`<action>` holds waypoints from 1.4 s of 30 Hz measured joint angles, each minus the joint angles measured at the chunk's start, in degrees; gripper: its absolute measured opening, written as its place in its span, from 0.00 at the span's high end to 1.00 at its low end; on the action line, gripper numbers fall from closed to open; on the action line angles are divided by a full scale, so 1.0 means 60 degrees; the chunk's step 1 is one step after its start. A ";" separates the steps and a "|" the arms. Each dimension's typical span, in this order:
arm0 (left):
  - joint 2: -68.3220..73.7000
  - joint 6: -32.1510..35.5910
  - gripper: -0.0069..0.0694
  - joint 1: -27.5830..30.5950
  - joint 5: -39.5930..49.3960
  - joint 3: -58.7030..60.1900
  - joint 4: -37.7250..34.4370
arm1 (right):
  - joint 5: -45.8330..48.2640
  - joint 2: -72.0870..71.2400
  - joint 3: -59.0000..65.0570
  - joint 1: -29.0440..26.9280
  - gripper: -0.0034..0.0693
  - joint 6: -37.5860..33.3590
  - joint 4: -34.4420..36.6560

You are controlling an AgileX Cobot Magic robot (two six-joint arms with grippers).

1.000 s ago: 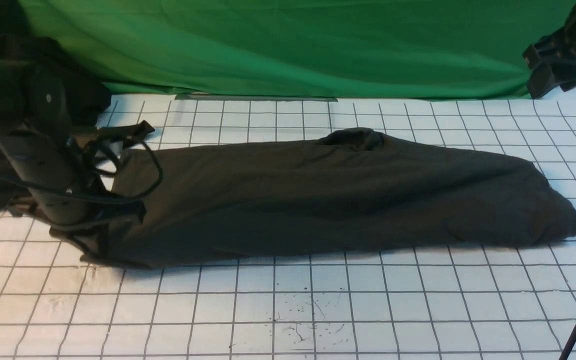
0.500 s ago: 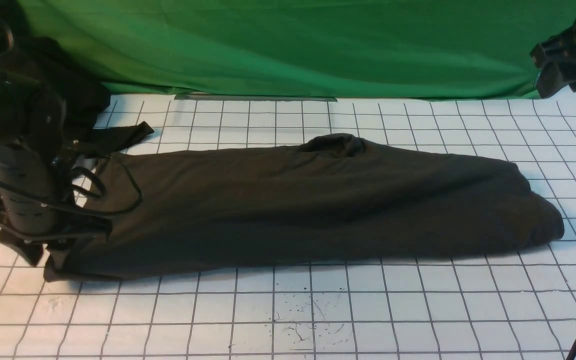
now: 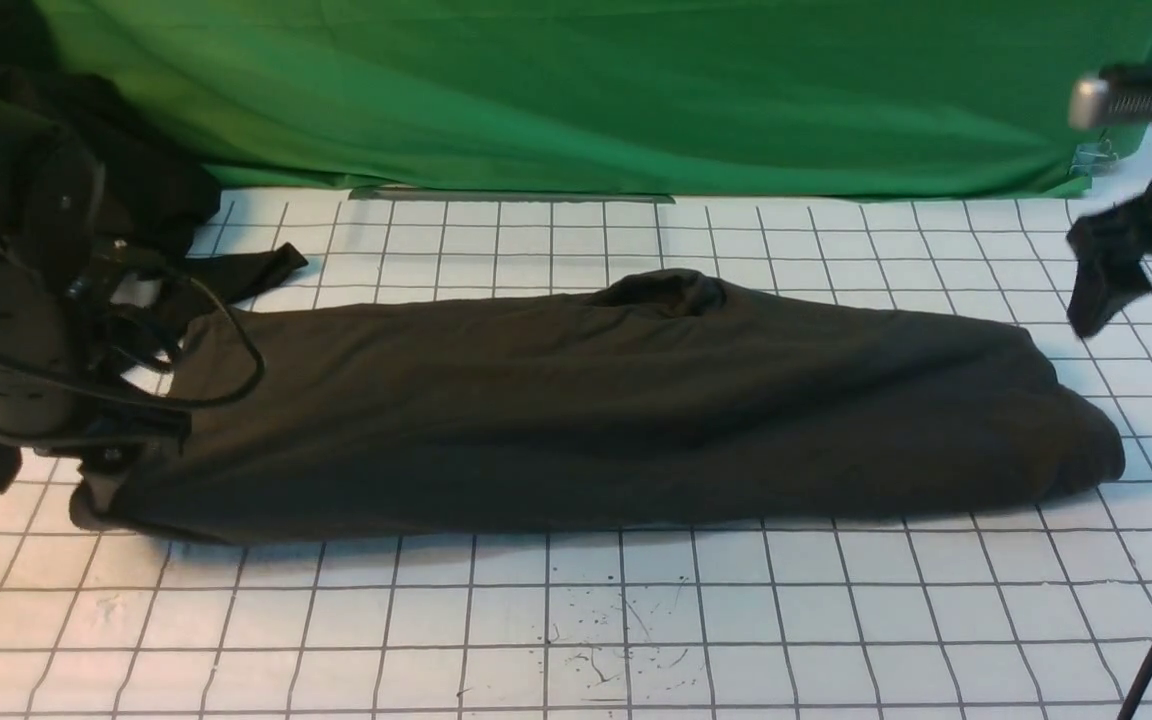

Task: Fold a long-sleeved shirt over a white checkered tablecloth.
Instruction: 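Pull the folded dark garment lengthwise by its ends to straighten it flat on the table, then fold the right end of the dark garment over onto its left end with the right gripper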

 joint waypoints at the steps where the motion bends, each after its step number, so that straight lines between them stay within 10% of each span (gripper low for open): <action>1: -0.0319 0.0000 0.38 0.0000 0.0011 0.0000 -0.0051 | -0.0044 0.0105 0.0167 0.0000 0.05 0.0032 0.0000; 10: -0.1513 0.0053 0.86 0.0468 0.0576 -0.0007 -0.0668 | -0.0416 0.1223 0.0272 0.0000 0.00 0.0081 0.0474; 24: -0.1849 0.2001 0.89 0.0286 0.0682 -0.0007 -0.4285 | -0.0784 0.2500 0.0251 0.0000 0.04 0.0153 0.0591; 28: -0.2286 0.2059 0.89 -0.0250 0.0754 -0.0007 -0.4337 | -0.0805 0.2539 0.0231 0.0000 0.26 0.0140 0.0403; 34: -0.2990 0.2070 0.89 -0.0666 0.0785 -0.0007 -0.4383 | -0.0641 0.2550 0.0114 -0.0105 0.87 -0.0596 0.0301; 42: -0.4112 0.2070 0.89 -0.0666 0.0839 -0.0007 -0.4264 | -0.0026 0.1804 -0.0072 -0.1253 0.90 -0.0300 0.0582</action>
